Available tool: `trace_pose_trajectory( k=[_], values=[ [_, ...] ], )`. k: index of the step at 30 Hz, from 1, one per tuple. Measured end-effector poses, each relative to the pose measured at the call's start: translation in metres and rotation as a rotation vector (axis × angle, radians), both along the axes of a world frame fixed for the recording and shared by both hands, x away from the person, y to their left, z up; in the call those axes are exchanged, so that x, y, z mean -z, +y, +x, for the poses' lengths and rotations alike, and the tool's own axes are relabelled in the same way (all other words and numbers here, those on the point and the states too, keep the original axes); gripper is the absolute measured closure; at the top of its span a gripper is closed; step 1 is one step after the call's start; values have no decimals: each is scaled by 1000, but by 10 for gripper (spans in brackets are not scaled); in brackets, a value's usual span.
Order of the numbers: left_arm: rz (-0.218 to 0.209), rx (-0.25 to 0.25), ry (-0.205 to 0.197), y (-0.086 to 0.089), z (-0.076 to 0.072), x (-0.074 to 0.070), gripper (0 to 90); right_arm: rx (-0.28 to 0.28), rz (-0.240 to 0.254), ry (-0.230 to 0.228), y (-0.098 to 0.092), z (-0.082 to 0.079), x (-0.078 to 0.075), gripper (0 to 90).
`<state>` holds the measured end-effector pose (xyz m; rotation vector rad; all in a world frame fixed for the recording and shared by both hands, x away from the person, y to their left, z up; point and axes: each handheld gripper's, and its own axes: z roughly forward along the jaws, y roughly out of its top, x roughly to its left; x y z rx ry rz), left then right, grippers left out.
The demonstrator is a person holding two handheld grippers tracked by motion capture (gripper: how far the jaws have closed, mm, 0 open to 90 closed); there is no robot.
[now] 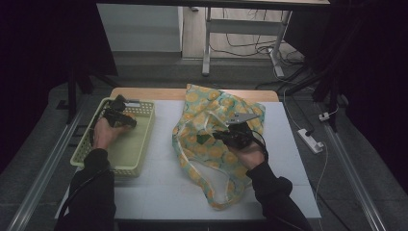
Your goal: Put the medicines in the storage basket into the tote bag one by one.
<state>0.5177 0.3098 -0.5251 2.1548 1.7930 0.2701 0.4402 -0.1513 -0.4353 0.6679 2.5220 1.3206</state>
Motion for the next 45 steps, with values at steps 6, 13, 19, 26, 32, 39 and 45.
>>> trace_pose_trajectory(
  k=[6,13,19,26,32,39,45],
  values=[
    [-35,-12,-21,1,-5,-7,208,3,4,-3,-1,0,-1,896],
    [-69,-8,-63,0,-14,-21,208,6,3,-5,-1,0,-1,896],
    [-82,8,-102,-4,-27,-30,208,6,8,-7,-1,0,-1,896],
    [-107,23,-164,-9,-43,-39,208,4,7,-8,-1,0,-1,897],
    [-157,50,-226,-13,-59,-47,209,4,8,-8,-1,0,-1,896],
    [-172,88,-271,-21,-77,-56,208,5,7,-8,-2,0,0,896],
    [-188,123,-303,-27,-87,-61,208,6,10,-9,-2,-1,-1,897]
  ],
)
